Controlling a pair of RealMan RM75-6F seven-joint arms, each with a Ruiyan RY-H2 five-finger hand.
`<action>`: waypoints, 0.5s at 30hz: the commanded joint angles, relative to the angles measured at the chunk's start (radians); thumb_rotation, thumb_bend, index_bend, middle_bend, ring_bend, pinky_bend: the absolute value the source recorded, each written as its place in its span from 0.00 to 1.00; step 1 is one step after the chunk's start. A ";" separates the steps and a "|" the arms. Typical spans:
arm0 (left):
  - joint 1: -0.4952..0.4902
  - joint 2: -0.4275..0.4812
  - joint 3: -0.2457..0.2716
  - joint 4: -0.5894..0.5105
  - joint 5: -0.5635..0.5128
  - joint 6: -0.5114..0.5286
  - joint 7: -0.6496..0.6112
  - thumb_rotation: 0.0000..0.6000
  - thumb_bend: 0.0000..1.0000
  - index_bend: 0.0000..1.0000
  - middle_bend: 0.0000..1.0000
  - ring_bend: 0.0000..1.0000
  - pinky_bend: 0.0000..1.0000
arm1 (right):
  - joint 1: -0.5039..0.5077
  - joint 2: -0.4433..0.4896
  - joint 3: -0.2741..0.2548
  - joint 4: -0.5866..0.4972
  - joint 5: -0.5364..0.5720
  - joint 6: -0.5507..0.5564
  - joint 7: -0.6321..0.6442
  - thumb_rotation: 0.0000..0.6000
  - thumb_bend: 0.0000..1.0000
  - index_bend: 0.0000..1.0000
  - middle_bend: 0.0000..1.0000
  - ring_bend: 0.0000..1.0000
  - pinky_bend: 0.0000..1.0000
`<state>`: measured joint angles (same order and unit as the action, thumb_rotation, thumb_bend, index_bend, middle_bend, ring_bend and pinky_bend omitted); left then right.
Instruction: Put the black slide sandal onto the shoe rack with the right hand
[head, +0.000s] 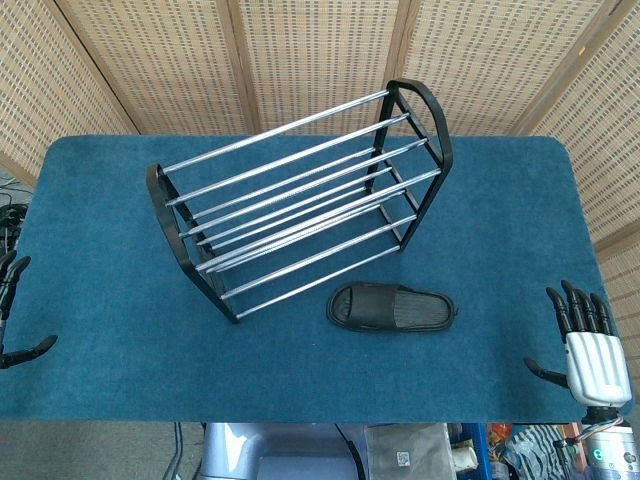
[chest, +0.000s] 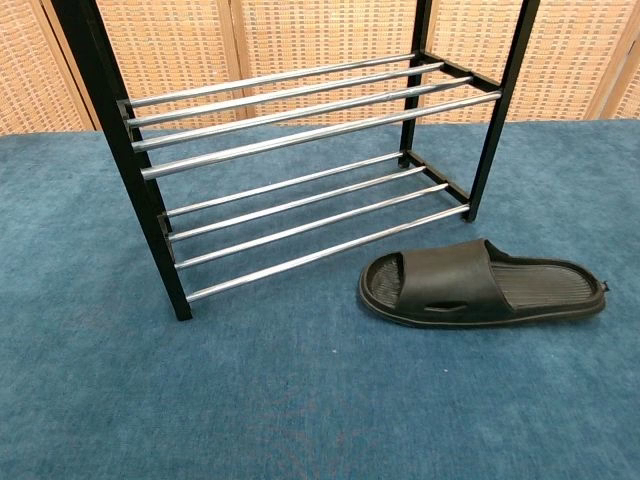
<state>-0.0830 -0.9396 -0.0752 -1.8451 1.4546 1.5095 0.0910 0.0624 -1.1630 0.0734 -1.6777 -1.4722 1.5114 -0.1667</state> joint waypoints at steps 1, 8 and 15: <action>0.001 0.001 0.000 -0.002 0.000 0.001 0.000 1.00 0.03 0.00 0.00 0.00 0.00 | 0.004 0.008 -0.008 -0.004 -0.002 -0.020 0.016 1.00 0.00 0.00 0.00 0.00 0.00; 0.004 0.004 -0.005 0.000 -0.006 0.008 -0.013 1.00 0.03 0.00 0.00 0.00 0.00 | 0.086 0.036 -0.037 0.010 -0.031 -0.197 0.190 1.00 0.00 0.00 0.00 0.00 0.00; -0.004 0.004 -0.011 0.003 -0.021 -0.005 -0.014 1.00 0.03 0.00 0.00 0.00 0.00 | 0.253 0.027 -0.016 0.062 -0.070 -0.429 0.430 1.00 0.00 0.00 0.00 0.00 0.00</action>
<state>-0.0854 -0.9357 -0.0850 -1.8427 1.4362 1.5062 0.0768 0.2286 -1.1308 0.0461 -1.6499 -1.5187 1.1871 0.1528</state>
